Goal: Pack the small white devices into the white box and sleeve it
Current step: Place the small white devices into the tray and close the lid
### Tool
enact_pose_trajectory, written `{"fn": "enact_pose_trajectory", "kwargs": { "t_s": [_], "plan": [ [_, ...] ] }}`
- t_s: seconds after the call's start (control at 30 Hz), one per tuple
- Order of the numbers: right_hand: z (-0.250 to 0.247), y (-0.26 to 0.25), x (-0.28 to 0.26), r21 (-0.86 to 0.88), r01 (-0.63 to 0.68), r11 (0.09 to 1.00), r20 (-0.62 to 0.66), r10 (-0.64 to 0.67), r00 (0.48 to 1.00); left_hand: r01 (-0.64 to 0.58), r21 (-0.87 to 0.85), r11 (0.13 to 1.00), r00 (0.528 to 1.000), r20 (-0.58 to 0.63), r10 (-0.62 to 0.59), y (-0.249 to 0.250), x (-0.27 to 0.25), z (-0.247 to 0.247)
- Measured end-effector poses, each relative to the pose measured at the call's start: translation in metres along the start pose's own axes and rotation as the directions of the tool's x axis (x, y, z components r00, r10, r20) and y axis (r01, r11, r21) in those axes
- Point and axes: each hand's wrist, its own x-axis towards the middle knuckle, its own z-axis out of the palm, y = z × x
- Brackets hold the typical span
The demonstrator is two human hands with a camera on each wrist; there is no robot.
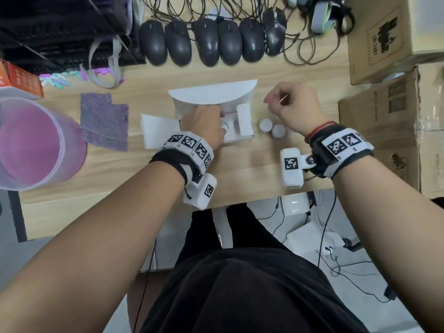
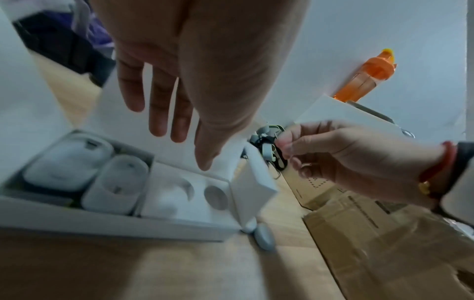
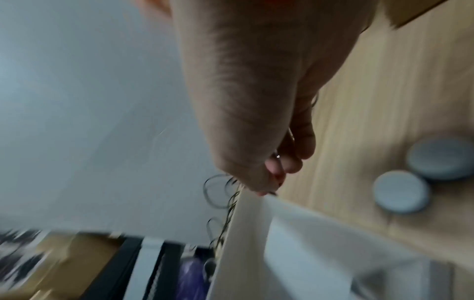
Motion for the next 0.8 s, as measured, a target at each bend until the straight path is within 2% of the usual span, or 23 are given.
{"fn": "enact_pose_trajectory", "kwargs": {
  "t_s": [0.07,0.13,0.2,0.33,0.5,0.67,0.8],
  "plan": [
    [-0.003,0.029,0.002,-0.083,-0.105,0.991,0.009,0.106,0.994,-0.01,-0.064,0.998,0.999,0.036,0.012,0.013,0.001,0.009],
    [0.005,0.053,0.001,-0.249,-0.189,0.95,0.125,0.226,0.966,-0.039,-0.096,0.995,0.998,0.046,0.044,0.022,0.002,0.019],
    [0.019,0.069,-0.001,-0.334,-0.201,0.921,0.221,0.284,0.933,-0.06,-0.106,0.993,0.996,0.052,0.066,0.029,0.005,0.028],
    [0.043,0.079,0.0,-0.362,-0.143,0.921,0.207,0.229,0.951,-0.021,-0.124,0.992,0.998,0.057,0.028,0.03,0.008,0.044],
    [0.043,0.082,0.007,-0.307,-0.11,0.945,0.191,0.174,0.966,0.072,-0.177,0.982,0.99,0.133,-0.049,0.025,0.006,0.053],
    [0.042,0.071,0.01,-0.243,0.033,0.969,0.237,0.027,0.971,0.102,-0.207,0.973,0.987,0.142,-0.074,0.022,0.004,0.056],
    [0.056,0.061,0.017,-0.325,0.048,0.944,0.287,0.05,0.957,0.133,-0.22,0.966,0.985,0.141,-0.103,0.018,0.003,0.057]
  ]
}}
